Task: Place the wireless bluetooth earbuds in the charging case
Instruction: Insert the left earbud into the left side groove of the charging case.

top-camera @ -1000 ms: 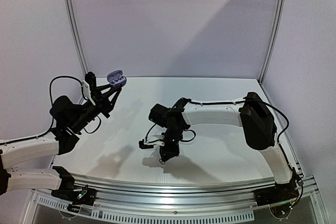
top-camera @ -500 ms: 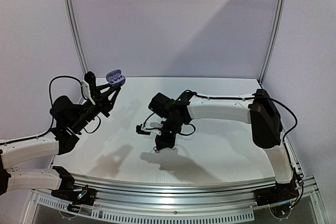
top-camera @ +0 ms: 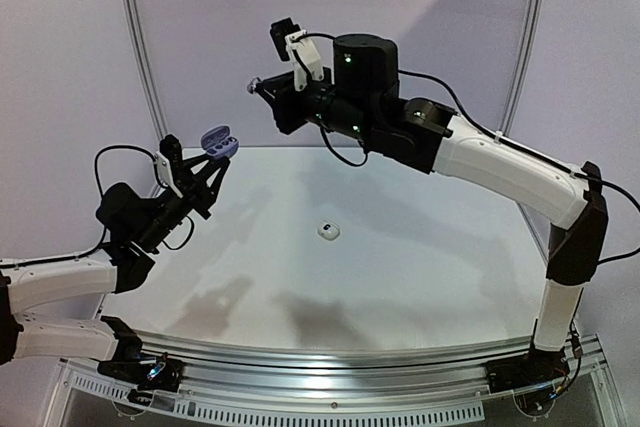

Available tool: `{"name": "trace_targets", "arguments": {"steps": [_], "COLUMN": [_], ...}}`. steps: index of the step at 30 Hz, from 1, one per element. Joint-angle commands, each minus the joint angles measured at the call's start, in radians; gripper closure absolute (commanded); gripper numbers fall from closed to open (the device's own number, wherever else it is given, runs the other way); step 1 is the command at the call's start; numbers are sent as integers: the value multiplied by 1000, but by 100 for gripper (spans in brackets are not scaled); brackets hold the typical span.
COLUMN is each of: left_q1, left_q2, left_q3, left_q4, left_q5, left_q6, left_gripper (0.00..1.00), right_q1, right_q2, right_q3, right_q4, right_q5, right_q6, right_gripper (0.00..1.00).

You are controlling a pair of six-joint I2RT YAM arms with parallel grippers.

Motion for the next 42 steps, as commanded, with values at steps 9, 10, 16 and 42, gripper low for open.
{"name": "trace_targets", "arguments": {"steps": [9, 10, 16, 42], "left_q1": [-1, -1, -5, -10], "left_q2": [6, 6, 8, -5], "left_q3": [29, 30, 29, 11], "left_q4": [21, 22, 31, 49], "left_q5": [-30, -34, -23, 42], "left_q6": [9, 11, 57, 105], "left_gripper": [100, 100, 100, 100], "right_q1": [117, 121, 135, 133], "right_q2": [173, 175, 202, 259], "right_q3": [94, 95, 89, 100], "right_q4": [189, 173, 122, -40], "right_q5": [158, 157, 157, 161], "right_q6": [-194, -195, -199, -304], "right_gripper": [100, 100, 100, 100]}}
